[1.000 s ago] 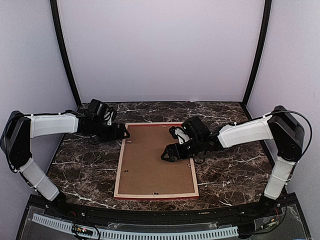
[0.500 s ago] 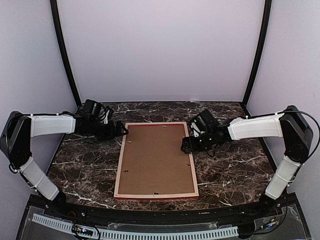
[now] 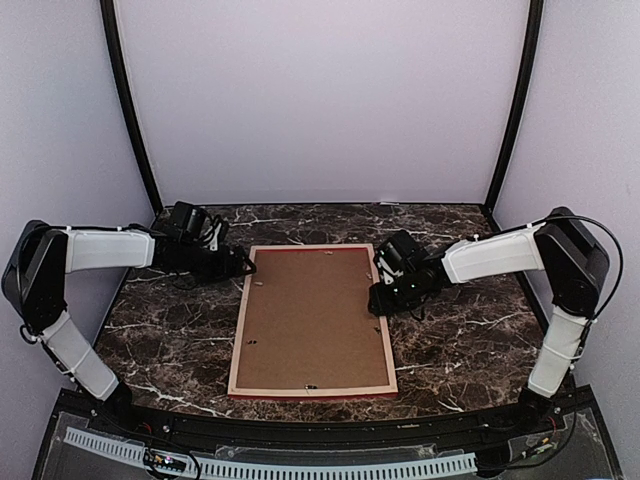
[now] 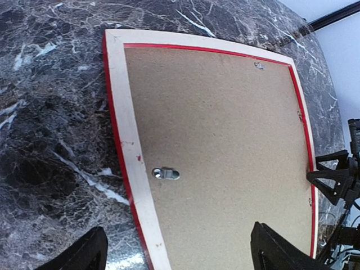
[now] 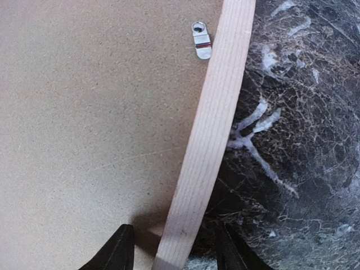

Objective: Put the photo into the frame
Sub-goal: Position the photo frame at the center of the board.

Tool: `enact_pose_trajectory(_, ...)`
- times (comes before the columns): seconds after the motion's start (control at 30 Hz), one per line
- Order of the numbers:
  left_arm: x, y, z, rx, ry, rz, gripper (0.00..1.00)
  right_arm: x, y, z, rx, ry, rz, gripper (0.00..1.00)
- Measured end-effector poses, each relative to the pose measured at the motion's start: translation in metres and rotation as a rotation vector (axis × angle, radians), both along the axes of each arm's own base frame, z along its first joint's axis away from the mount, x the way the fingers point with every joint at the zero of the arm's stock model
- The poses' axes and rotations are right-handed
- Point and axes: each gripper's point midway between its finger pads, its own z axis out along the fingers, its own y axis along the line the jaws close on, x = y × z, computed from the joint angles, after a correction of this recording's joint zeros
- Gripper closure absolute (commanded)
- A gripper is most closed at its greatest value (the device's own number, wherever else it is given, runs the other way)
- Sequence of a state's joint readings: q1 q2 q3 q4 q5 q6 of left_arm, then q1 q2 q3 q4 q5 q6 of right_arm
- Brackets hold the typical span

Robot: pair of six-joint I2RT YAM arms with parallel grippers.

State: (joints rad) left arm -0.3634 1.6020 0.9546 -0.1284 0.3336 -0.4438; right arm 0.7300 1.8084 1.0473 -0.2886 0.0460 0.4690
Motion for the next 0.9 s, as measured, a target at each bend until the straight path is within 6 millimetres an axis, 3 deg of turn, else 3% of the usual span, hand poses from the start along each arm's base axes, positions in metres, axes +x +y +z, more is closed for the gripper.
enact_pose_trajectory(0.27, 0.008, 0.003, -0.019, 0.155, -0.012, -0.015, 0.09, 0.000, 0.001, 0.000, 0.027, -0.005, -0.023, 0.75)
enact_pose_trajectory(0.9, 0.005, -0.023, -0.063, 0.385, 0.030, -0.153, 0.14, -0.022, -0.026, 0.001, 0.032, 0.004, -0.092, 0.81)
